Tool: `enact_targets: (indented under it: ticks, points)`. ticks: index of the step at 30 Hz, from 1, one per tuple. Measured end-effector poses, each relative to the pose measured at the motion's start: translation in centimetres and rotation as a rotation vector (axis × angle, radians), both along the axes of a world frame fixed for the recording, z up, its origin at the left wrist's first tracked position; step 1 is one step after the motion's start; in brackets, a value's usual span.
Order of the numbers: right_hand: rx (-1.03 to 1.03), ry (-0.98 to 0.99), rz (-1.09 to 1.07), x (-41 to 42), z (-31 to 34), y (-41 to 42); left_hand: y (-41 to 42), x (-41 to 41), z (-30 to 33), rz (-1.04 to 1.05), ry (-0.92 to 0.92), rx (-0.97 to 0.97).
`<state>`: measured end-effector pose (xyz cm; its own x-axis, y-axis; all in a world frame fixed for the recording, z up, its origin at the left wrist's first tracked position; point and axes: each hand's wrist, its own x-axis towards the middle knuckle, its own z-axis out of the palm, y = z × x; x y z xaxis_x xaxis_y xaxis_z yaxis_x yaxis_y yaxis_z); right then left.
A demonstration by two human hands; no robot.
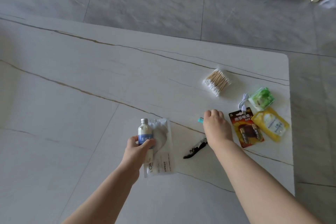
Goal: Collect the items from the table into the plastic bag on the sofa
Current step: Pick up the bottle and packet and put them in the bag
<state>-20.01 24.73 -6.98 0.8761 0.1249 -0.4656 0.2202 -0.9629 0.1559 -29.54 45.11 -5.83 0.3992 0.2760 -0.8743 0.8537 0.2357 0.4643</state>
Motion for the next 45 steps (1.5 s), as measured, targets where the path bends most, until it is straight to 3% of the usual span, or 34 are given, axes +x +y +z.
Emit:
enact_targets:
  ticks: [6, 11, 15, 23, 34, 45]
  points:
    - [0.077, 0.003, 0.026, -0.9, 1.9, -0.6, 0.0, -2.2, 1.8, 0.023, 0.025, 0.022]
    - [0.513, 0.330, -0.306, -4.4, 6.8, 1.8, 0.5, -5.3, 6.7, 0.048, 0.047, 0.038]
    - [0.754, 0.428, -0.492, -8.1, 11.6, 3.8, 1.5, -8.1, 12.7, 0.083, 0.033, 0.038]
    - [1.012, 0.676, -0.525, -12.7, 21.6, 9.2, 4.7, -15.3, 23.4, 0.263, -0.016, 0.178]
    - [1.046, 0.922, -0.202, -20.7, 34.9, 19.9, 11.3, -27.8, 32.3, 0.562, -0.112, 0.320]
    - [0.919, 1.084, 0.025, -35.4, 41.5, 32.6, 18.8, -44.5, 37.4, 1.162, -0.232, 0.178]
